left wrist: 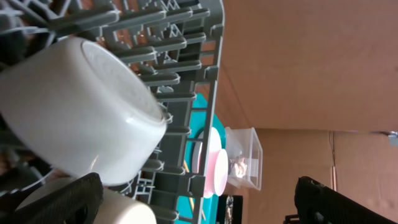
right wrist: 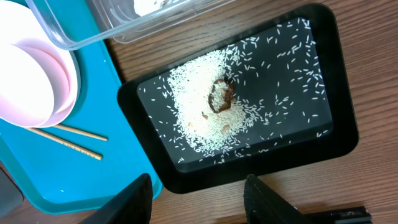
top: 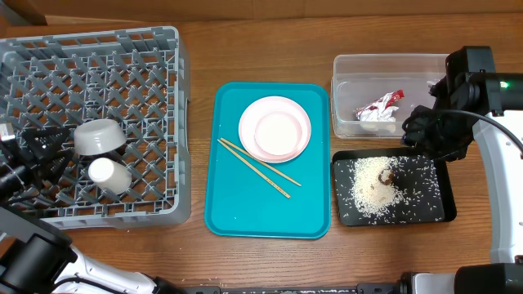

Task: Sort waste into correct bins and load items into the dishwasher

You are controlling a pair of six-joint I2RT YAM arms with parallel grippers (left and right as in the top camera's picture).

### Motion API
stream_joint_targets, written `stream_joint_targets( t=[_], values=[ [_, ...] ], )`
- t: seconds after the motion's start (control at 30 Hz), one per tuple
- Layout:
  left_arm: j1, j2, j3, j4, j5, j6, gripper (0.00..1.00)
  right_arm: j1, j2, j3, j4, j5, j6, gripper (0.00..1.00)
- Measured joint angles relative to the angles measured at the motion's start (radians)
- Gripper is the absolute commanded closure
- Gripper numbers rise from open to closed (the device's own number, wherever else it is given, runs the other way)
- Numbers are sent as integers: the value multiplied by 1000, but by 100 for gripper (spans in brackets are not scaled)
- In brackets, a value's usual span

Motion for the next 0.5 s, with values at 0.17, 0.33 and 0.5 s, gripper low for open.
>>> stream_joint_targets(
  t=[0.17, 0.33, 0.5],
  values=[
    [-111, -67, 0, -5, 0, 31, 0, 0, 0, 0, 0, 0, 0, 51],
    [-369, -255, 0, 61, -159, -16, 0, 0, 0, 0, 1, 0, 0, 51],
    [-720, -323, 0, 78, -528, -196, 0, 0, 0, 0, 1, 0, 0, 51]
  ],
)
